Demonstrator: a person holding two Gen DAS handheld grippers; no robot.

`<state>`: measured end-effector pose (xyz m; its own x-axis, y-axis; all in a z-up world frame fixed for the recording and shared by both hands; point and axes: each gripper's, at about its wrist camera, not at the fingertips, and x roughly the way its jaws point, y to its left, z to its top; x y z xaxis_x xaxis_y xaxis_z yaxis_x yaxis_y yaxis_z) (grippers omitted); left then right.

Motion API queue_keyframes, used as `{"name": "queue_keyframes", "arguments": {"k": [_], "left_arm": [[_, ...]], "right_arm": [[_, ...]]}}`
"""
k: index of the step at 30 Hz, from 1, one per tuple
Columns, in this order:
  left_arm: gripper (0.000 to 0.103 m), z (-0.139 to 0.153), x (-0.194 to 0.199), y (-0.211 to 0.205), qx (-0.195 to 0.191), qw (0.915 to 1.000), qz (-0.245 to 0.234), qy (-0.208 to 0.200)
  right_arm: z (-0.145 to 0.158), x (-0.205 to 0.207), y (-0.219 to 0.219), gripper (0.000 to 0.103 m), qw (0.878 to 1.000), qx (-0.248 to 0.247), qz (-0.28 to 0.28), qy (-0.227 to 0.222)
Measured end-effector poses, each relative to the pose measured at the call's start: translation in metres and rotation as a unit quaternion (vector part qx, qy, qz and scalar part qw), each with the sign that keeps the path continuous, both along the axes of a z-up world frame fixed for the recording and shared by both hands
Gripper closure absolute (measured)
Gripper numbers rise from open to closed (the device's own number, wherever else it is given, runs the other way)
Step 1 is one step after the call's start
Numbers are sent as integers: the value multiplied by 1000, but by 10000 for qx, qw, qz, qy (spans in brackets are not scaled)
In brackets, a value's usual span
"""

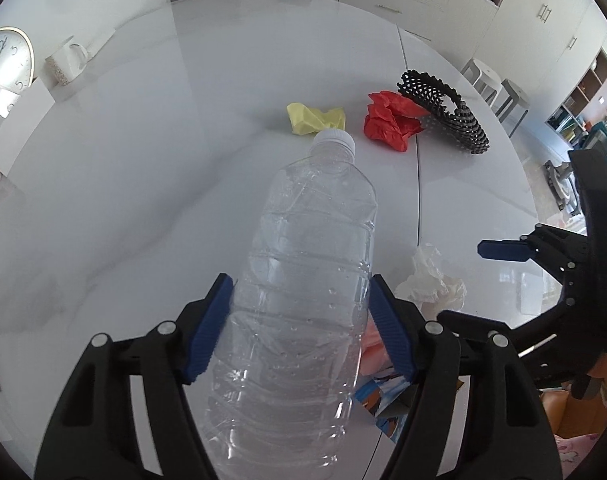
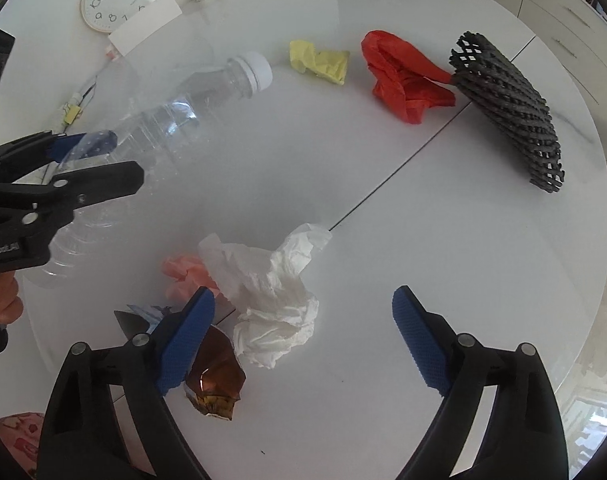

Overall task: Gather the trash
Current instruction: 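Grasp the clear plastic bottle with the left tool while the right tool grasps the white tissue, then carry the bottle and tissue to the wastebasket and release both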

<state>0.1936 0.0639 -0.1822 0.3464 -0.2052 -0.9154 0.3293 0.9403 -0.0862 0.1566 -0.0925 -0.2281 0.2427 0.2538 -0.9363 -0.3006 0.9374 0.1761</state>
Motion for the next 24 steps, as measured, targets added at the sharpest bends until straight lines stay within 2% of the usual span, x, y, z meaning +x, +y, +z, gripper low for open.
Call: {"name": "queue_keyframes", "arguments": {"k": [1,2,3,4,6,7,15,24], "left_arm": [[36,3,-4,2,-14,10000,21,-6],[36,5,-7,5,-34,10000,43,-16],[36,7,-10,7,-64,10000,65,-30],[36,10,-13,8,-95,9999,82,-39],[36,15,-18,11,-103,9999,107,-79],[36,17,-21,12,-115,9998,119,-98],[36,35,-39,4,-229,9994,55,-259],[36,53,-69,-59,-400,9963,-666,-368]], "right_arm": [[-3,0,4,20,10000,-34,47,23],[-5,1,7,27,9999,-64,88,49],[-8,1,10,39,9998,-96,130,77],[-10,2,13,47,9997,-147,144,96],[-13,5,15,76,9996,-148,154,159],[-13,5,15,81,9997,-108,146,181],[17,-7,-7,83,9998,64,-140,-136],[61,-60,-99,83,9929,168,-1064,-509]]}}
